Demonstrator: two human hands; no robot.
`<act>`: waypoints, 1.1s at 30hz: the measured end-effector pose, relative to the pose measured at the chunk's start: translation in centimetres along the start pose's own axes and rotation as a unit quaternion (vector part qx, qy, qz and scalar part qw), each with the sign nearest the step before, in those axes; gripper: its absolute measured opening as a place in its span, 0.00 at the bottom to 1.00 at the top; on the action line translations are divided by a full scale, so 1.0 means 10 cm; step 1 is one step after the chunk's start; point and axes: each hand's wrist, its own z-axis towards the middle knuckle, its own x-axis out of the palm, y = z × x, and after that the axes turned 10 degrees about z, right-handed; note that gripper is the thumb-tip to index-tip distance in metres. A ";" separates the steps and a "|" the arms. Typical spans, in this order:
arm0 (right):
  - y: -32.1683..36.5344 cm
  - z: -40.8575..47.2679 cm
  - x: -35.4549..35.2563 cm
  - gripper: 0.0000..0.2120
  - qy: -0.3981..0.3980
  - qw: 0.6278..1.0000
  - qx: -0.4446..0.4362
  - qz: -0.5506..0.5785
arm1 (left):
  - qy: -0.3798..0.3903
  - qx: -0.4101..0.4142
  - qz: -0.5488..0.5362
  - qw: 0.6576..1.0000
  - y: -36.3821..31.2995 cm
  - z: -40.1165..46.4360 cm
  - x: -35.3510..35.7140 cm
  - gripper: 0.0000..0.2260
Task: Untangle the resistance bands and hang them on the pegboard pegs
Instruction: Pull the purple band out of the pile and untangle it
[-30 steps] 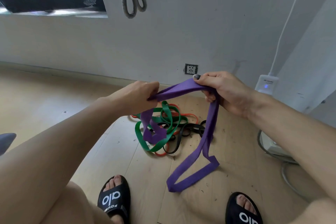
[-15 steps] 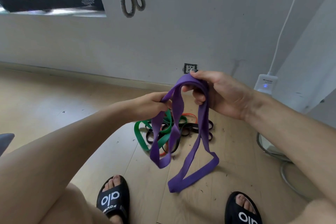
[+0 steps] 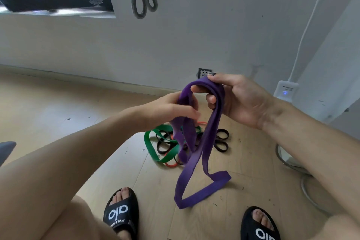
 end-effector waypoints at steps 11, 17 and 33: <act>-0.02 -0.02 -0.16 0.11 -0.043 0.984 0.003 -0.174 | -0.050 -0.065 0.328 0.941 0.32 -0.08 -0.24 0.11; -0.01 -0.01 -0.40 0.13 -0.086 0.968 0.024 -0.234 | -0.090 -0.064 0.382 0.918 0.50 -0.11 -0.41 0.15; -0.26 0.07 -0.26 0.36 -0.007 0.873 0.110 -0.475 | -0.002 -0.007 0.414 0.910 0.28 0.00 -0.20 0.11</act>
